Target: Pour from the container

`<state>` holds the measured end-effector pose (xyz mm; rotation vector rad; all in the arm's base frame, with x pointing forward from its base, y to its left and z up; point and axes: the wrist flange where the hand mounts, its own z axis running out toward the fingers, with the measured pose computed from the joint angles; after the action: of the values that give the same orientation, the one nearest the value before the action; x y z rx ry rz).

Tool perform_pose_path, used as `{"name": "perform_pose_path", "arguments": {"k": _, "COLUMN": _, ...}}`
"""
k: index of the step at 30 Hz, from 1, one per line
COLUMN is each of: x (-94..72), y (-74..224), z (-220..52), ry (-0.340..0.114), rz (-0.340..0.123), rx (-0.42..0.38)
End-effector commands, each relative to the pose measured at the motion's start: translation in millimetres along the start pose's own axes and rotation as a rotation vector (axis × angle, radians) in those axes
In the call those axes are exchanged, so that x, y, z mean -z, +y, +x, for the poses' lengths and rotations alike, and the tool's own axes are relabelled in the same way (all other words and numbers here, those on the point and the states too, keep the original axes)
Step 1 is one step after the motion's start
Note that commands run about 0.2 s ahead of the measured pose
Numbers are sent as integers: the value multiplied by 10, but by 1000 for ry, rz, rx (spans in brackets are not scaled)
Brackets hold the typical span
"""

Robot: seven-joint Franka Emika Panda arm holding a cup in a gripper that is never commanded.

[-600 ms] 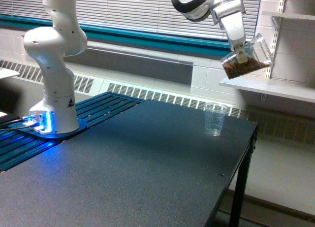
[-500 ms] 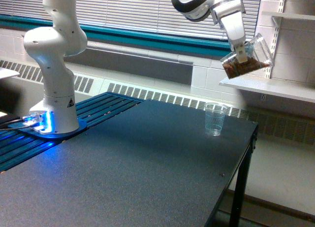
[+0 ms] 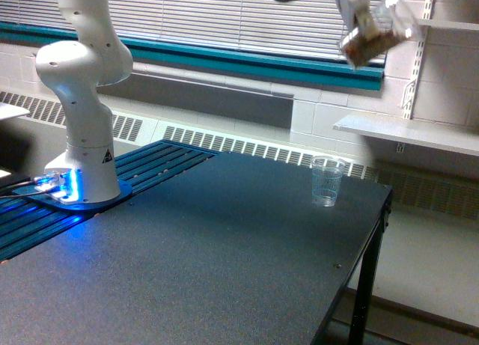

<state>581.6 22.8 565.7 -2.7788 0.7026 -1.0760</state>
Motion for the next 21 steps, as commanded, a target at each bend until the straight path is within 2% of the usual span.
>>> {"name": "perform_pose_path", "arguments": {"k": 1, "x": 125, "y": -113, "z": -124, "ry": 19, "rz": 66, "rx": 96}}
{"name": "perform_pose_path", "arguments": {"k": 9, "x": 130, "y": -279, "z": -360, "ry": 4, "rz": 109, "rx": 192}}
{"name": "perform_pose_path", "arguments": {"k": 21, "x": 35, "y": -552, "z": -756, "ry": -48, "rz": 180, "rx": 336}}
